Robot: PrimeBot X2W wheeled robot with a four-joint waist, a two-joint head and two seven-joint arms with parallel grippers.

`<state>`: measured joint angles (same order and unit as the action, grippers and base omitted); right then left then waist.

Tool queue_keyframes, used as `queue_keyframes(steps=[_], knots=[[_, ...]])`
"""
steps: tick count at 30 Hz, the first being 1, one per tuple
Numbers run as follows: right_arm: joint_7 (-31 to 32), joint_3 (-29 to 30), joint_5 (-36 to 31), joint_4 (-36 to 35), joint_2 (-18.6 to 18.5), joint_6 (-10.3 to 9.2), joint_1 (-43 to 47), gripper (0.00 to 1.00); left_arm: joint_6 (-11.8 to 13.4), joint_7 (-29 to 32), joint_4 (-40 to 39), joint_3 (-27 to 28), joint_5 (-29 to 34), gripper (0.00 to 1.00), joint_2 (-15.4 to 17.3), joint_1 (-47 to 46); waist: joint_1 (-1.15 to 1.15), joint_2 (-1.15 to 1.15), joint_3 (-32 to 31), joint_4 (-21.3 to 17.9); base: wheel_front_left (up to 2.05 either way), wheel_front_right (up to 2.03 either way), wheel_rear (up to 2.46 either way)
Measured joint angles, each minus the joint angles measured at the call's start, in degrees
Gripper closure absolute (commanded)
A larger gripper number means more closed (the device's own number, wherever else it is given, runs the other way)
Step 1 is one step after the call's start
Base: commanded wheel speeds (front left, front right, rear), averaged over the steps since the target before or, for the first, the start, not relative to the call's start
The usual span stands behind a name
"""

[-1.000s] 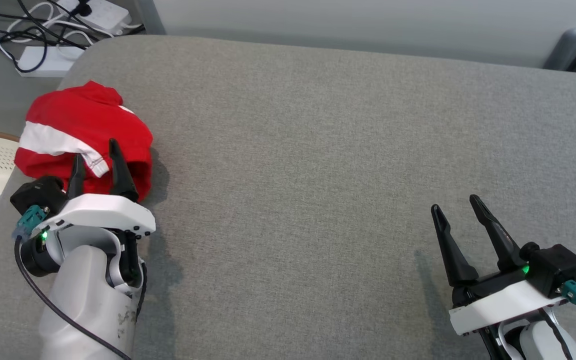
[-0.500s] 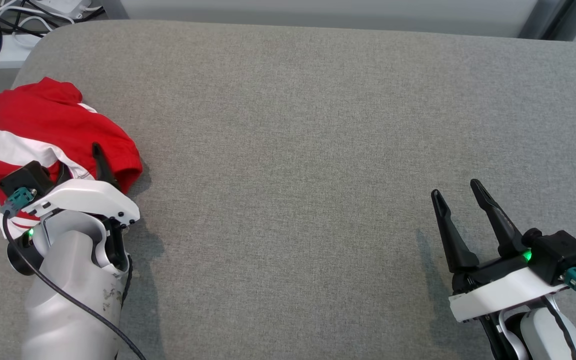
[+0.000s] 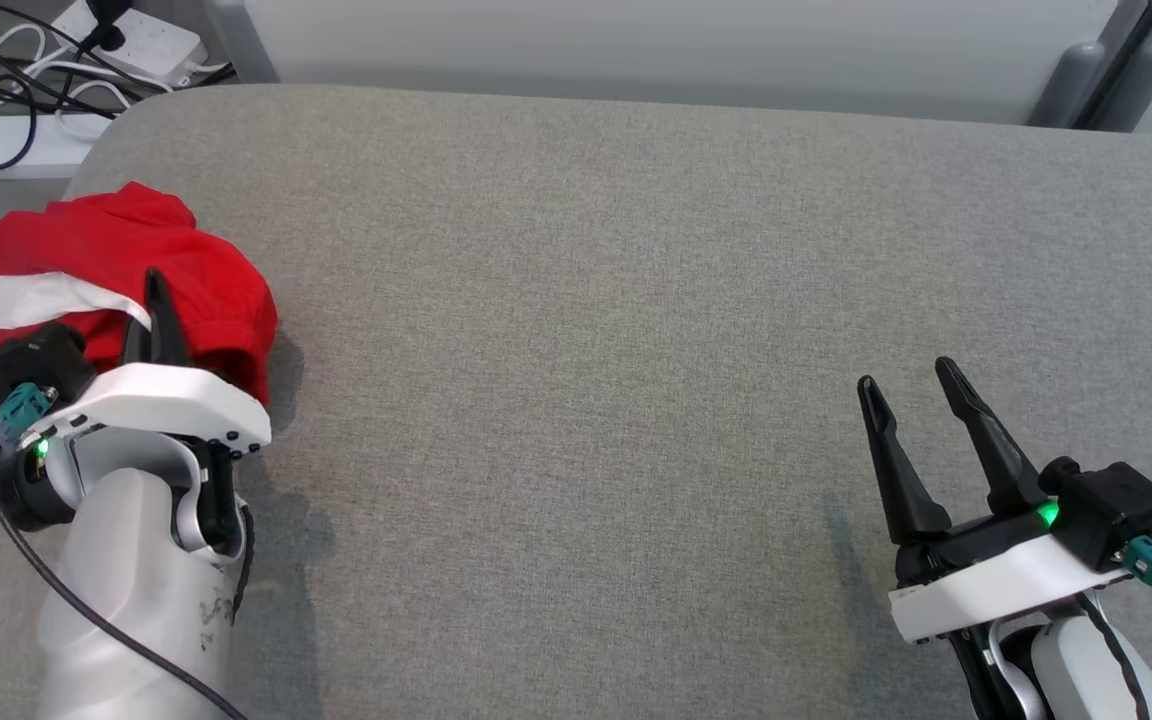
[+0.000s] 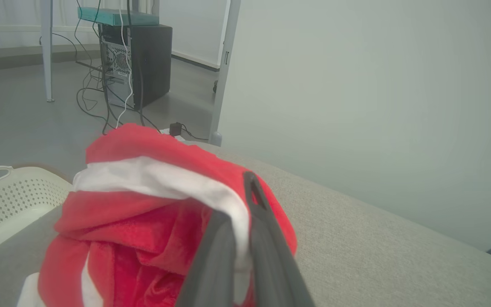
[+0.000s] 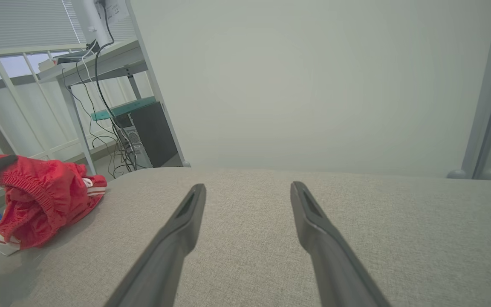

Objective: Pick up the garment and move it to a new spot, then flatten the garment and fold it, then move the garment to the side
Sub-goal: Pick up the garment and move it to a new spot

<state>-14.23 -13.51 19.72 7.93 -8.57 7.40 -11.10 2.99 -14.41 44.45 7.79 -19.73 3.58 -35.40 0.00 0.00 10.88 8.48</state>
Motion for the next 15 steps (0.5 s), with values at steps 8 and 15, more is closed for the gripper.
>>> queue_keyframes(steps=[8, 15], knots=[[0.0, 0.1, 0.0, 0.3, 1.0, 0.00, 1.5, 0.00, -2.0, 0.0, -8.4, 0.6, 3.6, 1.00, -0.8, 3.3, 0.00, 0.00, -3.0, -0.3, 0.00, 0.00, 0.00], [0.0, -0.1, 0.0, 0.3, 1.4, 0.00, 2.6, 0.00, -3.8, 0.0, -12.9, -0.7, 5.3, 1.00, -1.1, 3.3, 0.00, 0.00, -4.4, -1.8, 0.00, 0.00, 0.00]])
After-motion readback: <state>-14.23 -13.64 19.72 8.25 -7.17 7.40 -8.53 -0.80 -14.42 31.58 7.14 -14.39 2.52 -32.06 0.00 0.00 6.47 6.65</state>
